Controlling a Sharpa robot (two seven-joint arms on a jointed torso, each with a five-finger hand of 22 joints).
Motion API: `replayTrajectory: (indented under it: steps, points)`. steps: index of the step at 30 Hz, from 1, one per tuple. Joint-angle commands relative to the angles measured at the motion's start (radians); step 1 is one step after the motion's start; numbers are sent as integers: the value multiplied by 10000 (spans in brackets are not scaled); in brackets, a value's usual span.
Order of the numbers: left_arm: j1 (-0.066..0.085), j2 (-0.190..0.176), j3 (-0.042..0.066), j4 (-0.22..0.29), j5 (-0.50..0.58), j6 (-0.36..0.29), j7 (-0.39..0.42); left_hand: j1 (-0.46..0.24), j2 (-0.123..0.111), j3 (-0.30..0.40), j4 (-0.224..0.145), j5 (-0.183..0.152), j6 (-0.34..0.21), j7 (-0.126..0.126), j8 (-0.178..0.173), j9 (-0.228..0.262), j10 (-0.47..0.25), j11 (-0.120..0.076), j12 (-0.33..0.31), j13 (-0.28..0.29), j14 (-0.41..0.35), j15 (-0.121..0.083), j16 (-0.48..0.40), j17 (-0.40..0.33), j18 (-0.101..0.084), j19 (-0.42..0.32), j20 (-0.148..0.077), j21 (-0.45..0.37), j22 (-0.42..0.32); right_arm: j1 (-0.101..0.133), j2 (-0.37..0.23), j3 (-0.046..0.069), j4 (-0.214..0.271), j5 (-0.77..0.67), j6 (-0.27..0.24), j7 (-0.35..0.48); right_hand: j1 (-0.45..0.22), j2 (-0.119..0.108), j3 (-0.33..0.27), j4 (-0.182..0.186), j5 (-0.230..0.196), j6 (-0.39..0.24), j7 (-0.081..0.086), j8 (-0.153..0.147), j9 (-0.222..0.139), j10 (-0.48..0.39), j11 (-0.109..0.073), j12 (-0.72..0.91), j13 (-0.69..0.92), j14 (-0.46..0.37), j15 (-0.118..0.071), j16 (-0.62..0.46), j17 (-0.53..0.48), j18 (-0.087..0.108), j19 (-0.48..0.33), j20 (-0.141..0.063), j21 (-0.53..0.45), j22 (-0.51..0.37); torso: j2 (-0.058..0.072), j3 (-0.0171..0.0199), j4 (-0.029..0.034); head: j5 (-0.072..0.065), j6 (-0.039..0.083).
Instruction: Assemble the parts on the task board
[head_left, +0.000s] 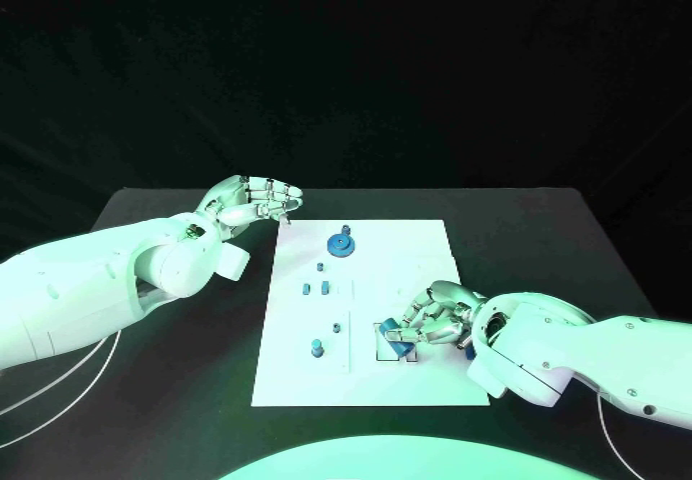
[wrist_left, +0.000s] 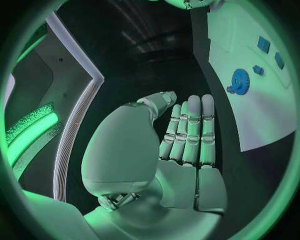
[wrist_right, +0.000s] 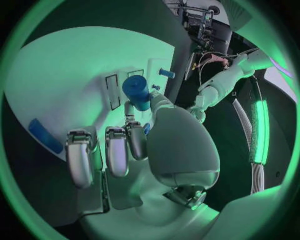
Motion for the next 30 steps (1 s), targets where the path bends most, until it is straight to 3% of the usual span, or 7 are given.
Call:
replayTrajectory:
  steps: [1, 10, 11, 16, 23, 27, 30]
  points:
    - [5, 4, 7, 30, 64, 179, 28, 2, 98, -23, -16, 5, -44, -8, 44, 16, -69, 2, 62, -15, -58, -23, -45, -13, 135, -62, -8, -52, -13, -13, 52, 0, -41, -483, 104, -69, -169, -27, 42, -3, -56, 152, -135, 52, 614, 52, 21, -72, 884, 779, -46, 47, 1215, -64, 1046, -79, 44, 2631, -9, -4, -2, 9, 2]
    - [6, -12, 7, 36, 65, 181, 11, -10, 99, -30, -14, 2, -42, -7, 59, 17, -83, 3, 66, -23, -70, -21, -43, -19, 134, -71, -6, -60, -14, -13, 178, 1, -160, -900, 491, -210, -681, -223, 5, -7, -460, 133, -129, 106, 640, 22, 30, -187, 812, 766, -40, 21, 1161, -64, 1046, -73, 44, 2631, -9, -9, 0, 10, -8]
    - [6, -14, 7, 37, 65, 181, 9, -10, 99, -30, -14, 2, -42, -7, 59, 17, -83, 3, 66, -23, -70, -21, -43, -19, 134, -71, -6, -60, -14, -13, 189, 1, -171, -948, 497, -218, -913, -293, -137, -8, -146, 126, -133, 134, 660, 14, 29, -213, 797, 763, -40, 14, 1148, -64, 1046, -73, 44, 2631, -9, -10, 1, 5, -6]
    - [6, -27, 7, 40, 65, 181, -3, -10, 99, -30, -14, 2, -42, -7, 59, 17, -83, 3, 66, -23, -70, -21, -43, -19, 134, -71, -6, -60, -14, -13, 235, 1, -221, -1187, 476, -242, -1663, -223, -1020, 9, -762, 79, -169, 293, 767, -5, 1, -308, 744, 765, -63, 5, 1153, -64, 1046, -88, 44, 2631, -8, -6, 2, -9, 7]
    - [6, -42, 7, 46, 65, 173, -23, -17, 99, -34, -11, 2, -49, -4, 60, 15, -89, 5, 69, -26, -73, -19, -42, -21, 134, -73, -5, -64, -15, -13, 269, 1, -261, -1572, 447, -243, -1979, -45, -2182, 35, -1509, -21, -169, 427, 863, -27, 2, -376, 712, 765, -62, -7, 1152, -64, 1046, -89, 44, 2631, -8, -5, -3, -16, 14]
    - [6, -50, 7, 49, 65, 167, -28, -17, 99, -34, -11, 2, -49, -4, 60, 15, -89, 5, 69, -26, -73, -19, -42, -21, 134, -73, -5, -64, -15, -17, 252, 0, -236, -1736, 443, -222, -1947, 20, -2273, 25, -1479, -32, -171, 445, 875, -30, 3, -385, 708, 765, -62, -9, 1152, -64, 1046, -87, 44, 2631, -8, 1, 1, -38, 18]
    - [6, -55, 7, 48, 65, 165, -30, -19, 97, -35, -12, 2, -58, -1, 59, 13, -94, 6, 70, -29, -77, -18, -42, -23, 134, -76, -4, -67, -16, -27, 195, 0, -183, -1783, 441, -168, -1553, 193, -2344, 1, -946, -64, -173, 483, 900, -19, -2, -373, 723, 767, -65, -10, 1159, -64, 1046, -90, 44, 2631, -9, 5, -3, -41, 27]
